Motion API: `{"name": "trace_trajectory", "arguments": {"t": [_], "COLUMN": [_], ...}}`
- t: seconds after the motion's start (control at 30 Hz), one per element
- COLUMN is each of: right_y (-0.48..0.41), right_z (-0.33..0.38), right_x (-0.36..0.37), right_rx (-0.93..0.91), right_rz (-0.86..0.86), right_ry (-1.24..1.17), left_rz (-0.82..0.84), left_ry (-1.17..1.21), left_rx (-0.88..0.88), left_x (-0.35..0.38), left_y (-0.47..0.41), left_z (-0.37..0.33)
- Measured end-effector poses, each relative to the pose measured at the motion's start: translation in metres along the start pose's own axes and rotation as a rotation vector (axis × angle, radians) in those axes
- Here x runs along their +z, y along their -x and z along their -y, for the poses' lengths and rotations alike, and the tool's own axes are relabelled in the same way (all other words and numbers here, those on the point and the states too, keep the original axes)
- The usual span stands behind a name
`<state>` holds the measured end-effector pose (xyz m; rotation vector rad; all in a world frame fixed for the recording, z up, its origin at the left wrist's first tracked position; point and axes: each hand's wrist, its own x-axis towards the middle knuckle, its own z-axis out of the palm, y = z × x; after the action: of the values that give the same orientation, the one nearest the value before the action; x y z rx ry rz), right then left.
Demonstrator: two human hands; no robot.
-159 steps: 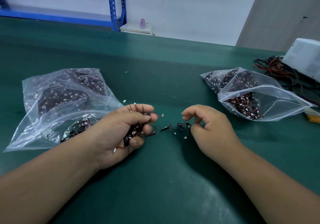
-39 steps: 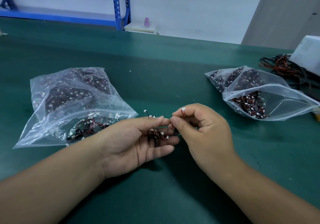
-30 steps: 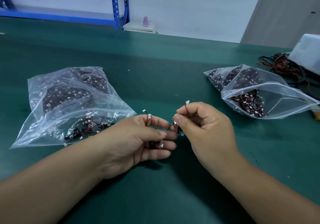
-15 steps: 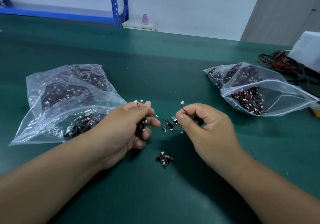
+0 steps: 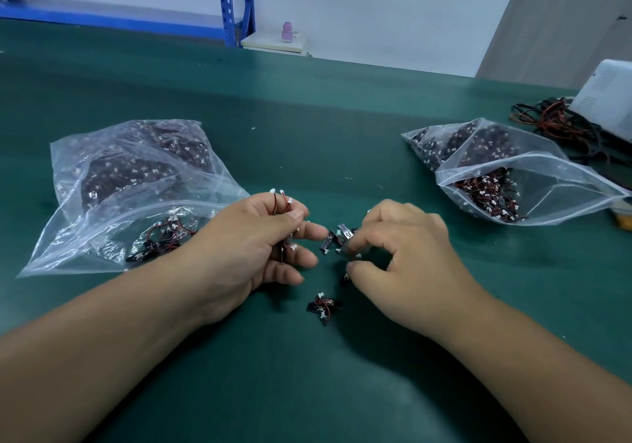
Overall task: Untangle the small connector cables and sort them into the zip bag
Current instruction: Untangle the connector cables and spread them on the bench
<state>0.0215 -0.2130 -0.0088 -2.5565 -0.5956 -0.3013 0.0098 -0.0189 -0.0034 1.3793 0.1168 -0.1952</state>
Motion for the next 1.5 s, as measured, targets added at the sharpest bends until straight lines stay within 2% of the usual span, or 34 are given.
{"name": "trace_trajectory", "arguments": {"t": [0.13,0.27,0.33,0.6,0.7,0.73,0.8,0.87,0.93,1.0,1.2,1.5], "right_y": [0.002,0.009,0.01,0.009,0.008,0.007,0.005,0.004,0.004,0.005,0.004,0.007], "right_z": [0.003,0.006,0.007,0.009,0.006,0.004,0.001,-0.002,-0.004,-0.005,-0.004,0.006], "right_x": [-0.005,-0.002,0.003,0.003,0.001,0.001,-0.001,-0.003,-0.004,-0.003,-0.001,0.01], "right_rx": [-0.099,-0.277,-0.309,-0.192,-0.172,-0.163,-0.144,-0.141,-0.175,-0.218,-0.211,-0.257], "right_rz": [-0.009,0.172,0.179,0.07,0.084,0.09,0.095,0.1,0.128,0.158,0.106,0.064], "right_ry": [-0.026,-0.063,-0.002,-0.018,0.058,0.115,0.201,0.19,0.14,0.091,-0.055,-0.001], "left_rz": [-0.04,-0.056,-0.054,-0.059,-0.052,-0.057,-0.072,0.034,0.173,0.229,0.176,0.171], "left_ry": [-0.005,-0.009,-0.014,-0.029,-0.041,-0.126,-0.563,-0.893,-1.094,-1.309,-1.377,-1.314], "left_rx": [0.015,0.011,0.005,-0.011,0.001,0.039,0.208,0.33,0.312,0.315,0.432,0.47], "left_x": [0.002,0.001,0.001,0.0,0.0,-0.001,-0.009,-0.016,-0.019,-0.017,-0.013,-0.013], "left_y": [0.0,0.0,0.0,-0.001,-0.001,-0.001,0.001,0.006,0.012,0.015,0.013,0.011], "left_z": [-0.001,-0.001,-0.001,0.001,0.001,0.0,-0.003,-0.007,-0.01,-0.009,-0.001,0.003]}}
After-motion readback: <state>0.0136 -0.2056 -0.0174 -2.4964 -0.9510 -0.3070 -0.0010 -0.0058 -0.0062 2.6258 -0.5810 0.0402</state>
